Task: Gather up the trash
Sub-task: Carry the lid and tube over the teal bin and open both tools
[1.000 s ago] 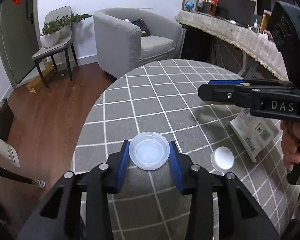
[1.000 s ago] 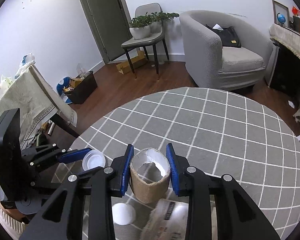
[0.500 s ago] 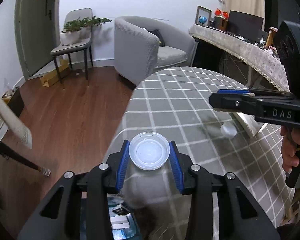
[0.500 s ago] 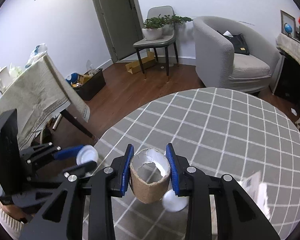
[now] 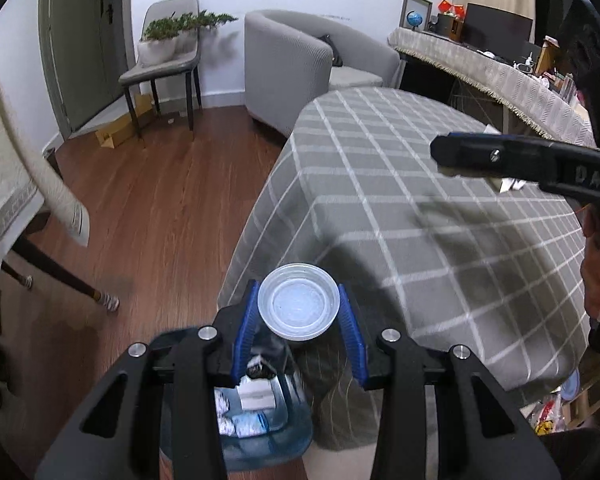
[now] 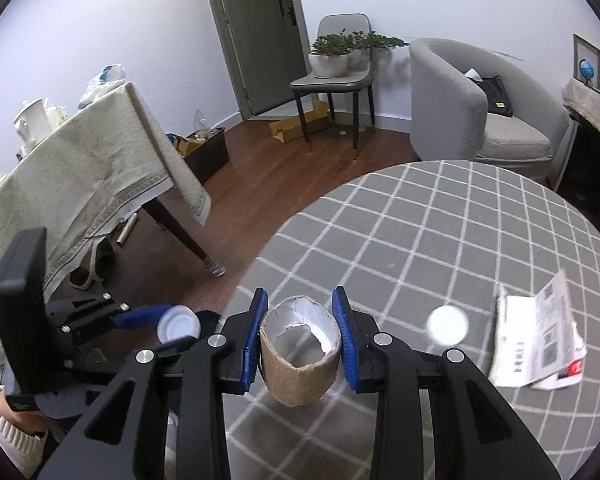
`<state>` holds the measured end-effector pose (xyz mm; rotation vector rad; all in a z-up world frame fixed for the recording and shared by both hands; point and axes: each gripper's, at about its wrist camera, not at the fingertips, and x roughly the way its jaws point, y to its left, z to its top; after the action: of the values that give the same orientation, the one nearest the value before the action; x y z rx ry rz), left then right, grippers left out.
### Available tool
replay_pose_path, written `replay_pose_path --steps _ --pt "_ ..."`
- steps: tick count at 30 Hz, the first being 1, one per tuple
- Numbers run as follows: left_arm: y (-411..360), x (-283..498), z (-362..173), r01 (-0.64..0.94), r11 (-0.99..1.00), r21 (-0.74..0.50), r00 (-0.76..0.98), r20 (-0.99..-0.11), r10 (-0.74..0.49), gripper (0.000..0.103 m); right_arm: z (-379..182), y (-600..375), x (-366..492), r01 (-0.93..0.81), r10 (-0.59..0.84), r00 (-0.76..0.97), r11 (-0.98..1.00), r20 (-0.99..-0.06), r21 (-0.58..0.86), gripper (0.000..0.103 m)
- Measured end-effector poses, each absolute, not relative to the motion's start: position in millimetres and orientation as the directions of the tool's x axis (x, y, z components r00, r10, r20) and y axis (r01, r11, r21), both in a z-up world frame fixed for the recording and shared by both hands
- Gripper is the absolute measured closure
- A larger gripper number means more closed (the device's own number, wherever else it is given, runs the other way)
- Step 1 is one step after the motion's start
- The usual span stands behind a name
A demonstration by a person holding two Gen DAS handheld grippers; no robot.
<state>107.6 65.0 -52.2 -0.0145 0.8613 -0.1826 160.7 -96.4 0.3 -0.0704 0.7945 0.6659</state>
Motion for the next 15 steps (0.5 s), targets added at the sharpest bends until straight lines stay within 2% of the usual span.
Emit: replay_pose_path --steps 7,15 --pt "92 96 -80 0.095 0.989 -0.116 0.586 -0.797 -0.149 0.061 -9 -71 143 -0.614 0.548 0.474 0.767 -0.690 0.187 0.069" --pt "122 92 -108 0.037 0.995 -0.091 0.531 -0.842 -0.097 0.061 -14 -39 136 -0.652 0.575 0.443 0.733 -0.688 0.194 0.069"
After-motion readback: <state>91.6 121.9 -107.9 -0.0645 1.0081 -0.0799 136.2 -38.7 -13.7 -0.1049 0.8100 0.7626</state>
